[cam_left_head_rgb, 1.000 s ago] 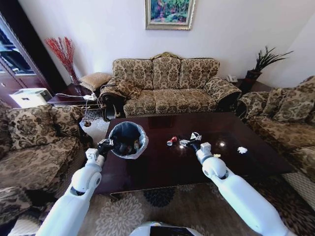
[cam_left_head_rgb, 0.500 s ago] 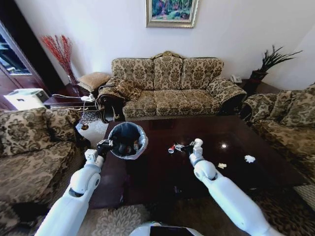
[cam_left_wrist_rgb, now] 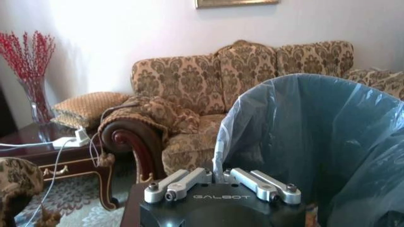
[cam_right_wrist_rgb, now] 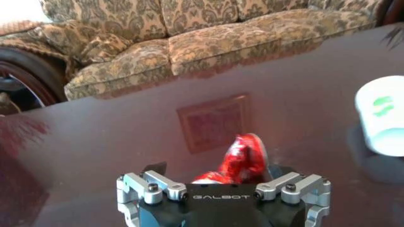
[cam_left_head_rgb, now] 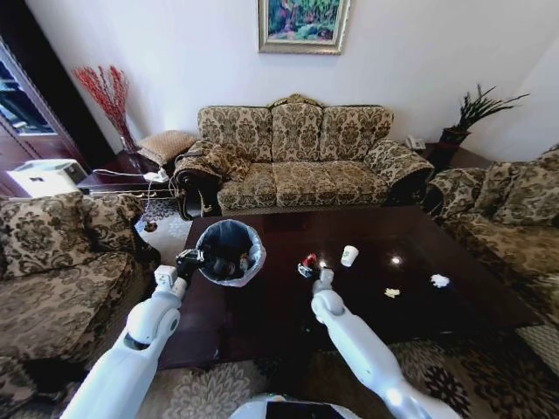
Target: Move to the front of the table and place the trash on the table into the trash bin.
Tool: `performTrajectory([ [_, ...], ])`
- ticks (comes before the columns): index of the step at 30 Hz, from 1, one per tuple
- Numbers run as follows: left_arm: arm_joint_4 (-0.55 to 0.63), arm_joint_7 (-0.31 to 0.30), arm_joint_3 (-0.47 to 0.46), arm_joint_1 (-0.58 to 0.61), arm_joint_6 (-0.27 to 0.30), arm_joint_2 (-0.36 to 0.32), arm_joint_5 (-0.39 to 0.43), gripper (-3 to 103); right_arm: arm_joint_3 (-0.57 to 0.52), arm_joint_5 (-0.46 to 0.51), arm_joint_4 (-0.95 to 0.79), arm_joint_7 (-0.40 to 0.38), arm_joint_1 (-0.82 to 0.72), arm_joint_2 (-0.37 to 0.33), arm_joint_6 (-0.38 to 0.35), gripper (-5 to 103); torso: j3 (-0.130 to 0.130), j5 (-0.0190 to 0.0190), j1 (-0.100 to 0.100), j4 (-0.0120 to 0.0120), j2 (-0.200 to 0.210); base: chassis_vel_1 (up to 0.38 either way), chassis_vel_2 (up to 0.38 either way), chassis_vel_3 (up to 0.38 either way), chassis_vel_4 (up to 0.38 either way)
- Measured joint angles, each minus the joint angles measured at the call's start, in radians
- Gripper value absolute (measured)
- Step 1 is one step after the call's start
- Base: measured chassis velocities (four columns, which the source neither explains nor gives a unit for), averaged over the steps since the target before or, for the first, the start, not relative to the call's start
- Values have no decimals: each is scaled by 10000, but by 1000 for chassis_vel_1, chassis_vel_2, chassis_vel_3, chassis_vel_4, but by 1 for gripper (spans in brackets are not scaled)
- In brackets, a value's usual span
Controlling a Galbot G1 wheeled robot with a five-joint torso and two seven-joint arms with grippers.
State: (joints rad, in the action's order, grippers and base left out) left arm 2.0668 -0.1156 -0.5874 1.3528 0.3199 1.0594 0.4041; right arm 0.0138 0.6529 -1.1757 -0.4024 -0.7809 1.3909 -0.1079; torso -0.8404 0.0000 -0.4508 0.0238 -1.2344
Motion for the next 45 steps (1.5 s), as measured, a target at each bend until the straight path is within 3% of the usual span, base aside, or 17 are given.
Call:
performTrajectory([
  [6, 3, 35, 79, -15, 14, 15, 4, 3, -127, -70, 1337, 335, 528, 499, 326, 100, 2, -1, 8, -1, -1, 0, 0, 0, 0],
  [15, -40, 73, 86, -4, 15, 15, -10, 3, -365, -21, 1989, 786, 740, 521, 385, 103, 2, -1, 6, -5, -1, 0, 0, 0, 0],
  [18, 29, 85, 114, 16, 15, 14, 10, 3, -379, 83, 2028, 1003, 744, 469, 289, 89, 2, 0, 6, -4, -1, 0, 0, 0, 0],
  [20, 88, 94, 127, 30, 17, 15, 16, 3, -379, 99, 2042, 1039, 744, 464, 271, 89, 2, -1, 7, -3, -1, 0, 0, 0, 0],
  [22, 204, 104, 151, 48, 31, 15, 26, 3, -389, 166, 2061, 1061, 744, 471, 252, 73, 3, 0, 9, -3, -1, 0, 0, 0, 0],
  [24, 221, 106, 154, 49, 36, 8, 29, 3, -390, 183, 2058, 1060, 743, 470, 249, 73, 3, 0, 8, -2, -1, 0, 0, 0, 0],
  [30, 227, 106, 139, 42, 39, -18, 41, 3, -357, 177, 1771, 900, 646, 394, 239, 46, 2, 0, 7, -3, -1, 0, 0, 0, 0],
  [35, 265, 106, 122, 51, 39, 16, 41, 3, -337, 151, 1597, 776, 578, 334, 226, 46, 3, 0, 8, -2, -1, 0, 0, 0, 0],
  [39, 323, 103, 98, 54, 39, 35, 59, 3, -253, 185, 1001, 458, 429, 138, 164, 46, 2, 1, 7, -2, -1, 0, 0, 0, 0],
  [43, 364, 107, 72, 54, 38, 34, 97, 3, 3, -49, -881, 156, 154, -549, 67, 46, 2, 4, 7, -2, -1, 0, 0, 0, 0],
  [45, 365, 100, 99, 54, 39, 30, 97, 3, 264, -175, -2714, 1, 86, -1347, -116, 46, 3, 0, 7, -3, -1, 0, 0, 0, 0],
])
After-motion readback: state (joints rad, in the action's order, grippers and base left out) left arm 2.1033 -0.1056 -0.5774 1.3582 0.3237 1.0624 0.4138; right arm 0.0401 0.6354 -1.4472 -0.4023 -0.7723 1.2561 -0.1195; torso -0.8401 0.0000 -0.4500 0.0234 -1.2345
